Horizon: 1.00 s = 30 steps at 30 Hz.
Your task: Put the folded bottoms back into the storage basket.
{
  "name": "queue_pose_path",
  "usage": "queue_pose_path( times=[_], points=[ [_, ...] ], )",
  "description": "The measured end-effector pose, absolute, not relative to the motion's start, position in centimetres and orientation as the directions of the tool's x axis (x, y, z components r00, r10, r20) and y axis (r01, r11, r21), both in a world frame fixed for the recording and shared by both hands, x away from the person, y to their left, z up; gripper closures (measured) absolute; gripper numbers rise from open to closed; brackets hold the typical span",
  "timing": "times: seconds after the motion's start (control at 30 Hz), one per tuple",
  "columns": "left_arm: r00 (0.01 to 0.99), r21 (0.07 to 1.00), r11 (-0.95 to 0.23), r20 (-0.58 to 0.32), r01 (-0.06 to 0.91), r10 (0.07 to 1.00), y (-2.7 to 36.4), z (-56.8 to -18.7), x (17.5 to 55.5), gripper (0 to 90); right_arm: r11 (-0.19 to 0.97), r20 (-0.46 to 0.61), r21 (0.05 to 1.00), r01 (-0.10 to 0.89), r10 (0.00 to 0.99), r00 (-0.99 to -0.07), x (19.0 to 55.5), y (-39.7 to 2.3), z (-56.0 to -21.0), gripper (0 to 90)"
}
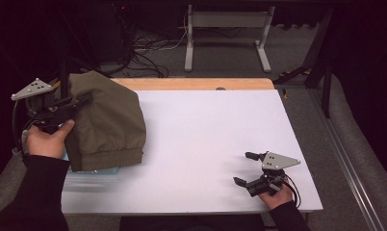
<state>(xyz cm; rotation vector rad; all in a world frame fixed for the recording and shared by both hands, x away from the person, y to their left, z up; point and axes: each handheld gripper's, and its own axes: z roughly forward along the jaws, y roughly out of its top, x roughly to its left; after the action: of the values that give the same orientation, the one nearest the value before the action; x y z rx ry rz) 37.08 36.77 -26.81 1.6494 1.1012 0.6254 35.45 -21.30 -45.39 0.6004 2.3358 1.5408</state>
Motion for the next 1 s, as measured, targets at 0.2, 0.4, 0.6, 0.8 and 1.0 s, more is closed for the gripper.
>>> queue_pose_path(
  times=[0.2, 0.4, 0.6, 0.8, 1.0],
  points=[
    [0.435, 0.917, -0.064, -0.125, 0.394, 0.891, 37.5, -27.2, 38.0, 82.0, 0.346, -0.005, 0.919, 0.187, 0.485, -0.875, 35.5, -21.3, -45.4, 1.2],
    [0.402, 0.908, -0.060, -0.123, 0.414, 0.907, 38.4, -27.7, 38.8, 81.9, 0.346, -0.004, 0.919, 0.187, 0.484, -0.875, 35.5, -21.3, -45.4, 1.2],
    [0.374, 0.897, -0.060, -0.121, 0.438, 0.920, 39.5, -28.4, 39.5, 81.7, 0.346, -0.004, 0.919, 0.187, 0.484, -0.875, 35.5, -21.3, -45.4, 1.2],
    [0.344, 0.872, -0.048, -0.141, 0.486, 0.928, 41.2, -29.3, 40.4, 81.6, 0.344, -0.003, 0.920, 0.188, 0.486, -0.874, 35.5, -21.3, -45.4, 1.2],
    [0.322, 0.853, -0.060, -0.129, 0.518, 0.938, 42.3, -30.1, 40.9, 81.4, 0.347, -0.006, 0.919, 0.187, 0.486, -0.874, 35.5, -21.3, -45.4, 1.2]
  ],
)
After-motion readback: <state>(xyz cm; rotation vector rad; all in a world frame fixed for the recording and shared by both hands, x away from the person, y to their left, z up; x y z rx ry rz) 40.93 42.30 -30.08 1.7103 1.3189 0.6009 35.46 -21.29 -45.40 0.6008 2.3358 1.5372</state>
